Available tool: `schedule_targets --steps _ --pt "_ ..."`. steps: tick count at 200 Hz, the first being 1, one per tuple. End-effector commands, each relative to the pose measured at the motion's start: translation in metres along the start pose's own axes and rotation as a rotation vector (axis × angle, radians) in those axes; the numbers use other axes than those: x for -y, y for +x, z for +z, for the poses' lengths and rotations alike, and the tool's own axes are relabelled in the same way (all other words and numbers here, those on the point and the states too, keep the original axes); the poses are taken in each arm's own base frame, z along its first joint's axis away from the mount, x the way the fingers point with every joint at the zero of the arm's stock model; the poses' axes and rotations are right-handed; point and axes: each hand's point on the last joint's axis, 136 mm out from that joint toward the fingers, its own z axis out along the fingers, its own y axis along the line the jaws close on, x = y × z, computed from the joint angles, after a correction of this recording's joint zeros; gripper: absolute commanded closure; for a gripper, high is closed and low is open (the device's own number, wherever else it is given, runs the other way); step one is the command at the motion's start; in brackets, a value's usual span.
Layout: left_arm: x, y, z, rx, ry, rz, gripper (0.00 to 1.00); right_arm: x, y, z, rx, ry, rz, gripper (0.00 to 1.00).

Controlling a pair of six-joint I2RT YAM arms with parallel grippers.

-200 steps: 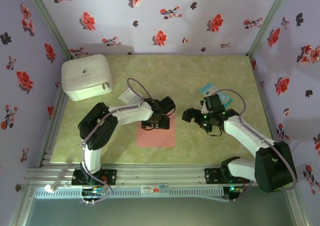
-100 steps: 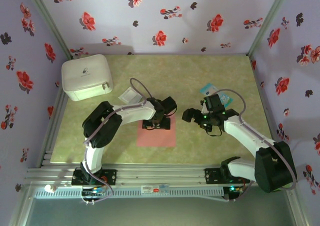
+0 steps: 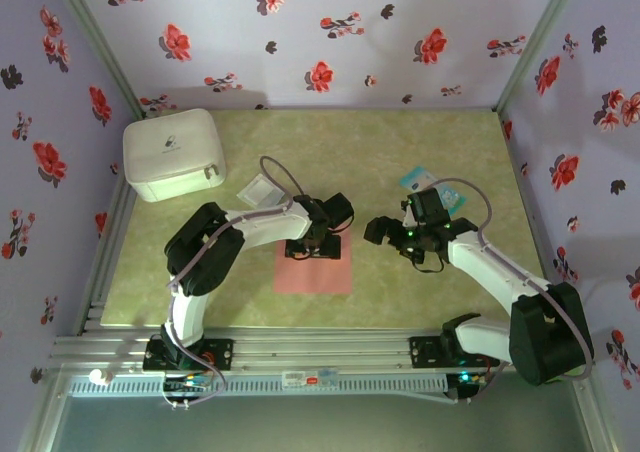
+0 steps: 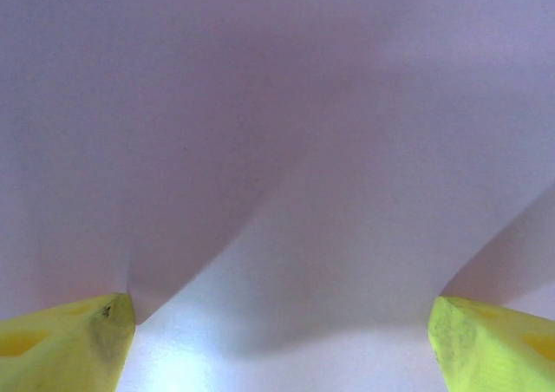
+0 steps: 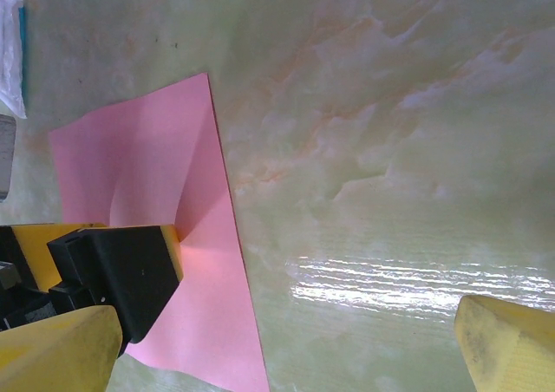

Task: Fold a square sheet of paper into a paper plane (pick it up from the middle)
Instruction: First fold the square sheet of paper in half at the center of the table.

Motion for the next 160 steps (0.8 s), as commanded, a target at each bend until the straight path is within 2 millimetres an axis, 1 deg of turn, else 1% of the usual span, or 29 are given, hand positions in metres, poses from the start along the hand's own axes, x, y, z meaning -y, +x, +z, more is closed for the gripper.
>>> schedule_targets --steps 1,36,76,104,116,131,146,160 --pt "-0.008 0.015 0.024 -0.060 -0.051 -0.004 0.12 -0.003 -0.004 -0.002 0.009 0.009 -0.022 0.01" --pt "-0.006 0.014 0.023 -0.055 -0.046 -0.001 0.12 -0.005 -0.006 -0.002 0.015 0.007 -0.022 0.01" --pt "0.001 0.009 0.020 -0.033 -0.019 0.018 0.19 -0.003 -0.009 -0.003 0.030 0.019 -0.013 0.01" --pt "0.007 0.004 0.016 -0.015 0.003 0.024 0.31 0.000 -0.016 -0.006 0.079 0.038 0.002 0.01" --pt "0.009 0.003 0.015 -0.008 0.009 0.037 0.39 0.002 -0.018 -0.007 0.095 0.049 0.014 0.01" --pt "0.011 0.000 0.010 0.010 0.006 0.054 0.41 0.004 -0.020 -0.009 0.114 0.060 0.023 0.01" --pt "0.011 -0.003 0.006 0.027 0.006 0.059 0.49 0.006 -0.022 -0.009 0.123 0.070 0.033 0.01" --pt "0.011 -0.006 0.002 0.045 0.008 0.061 0.53 0.007 -0.023 -0.009 0.132 0.075 0.037 0.01"
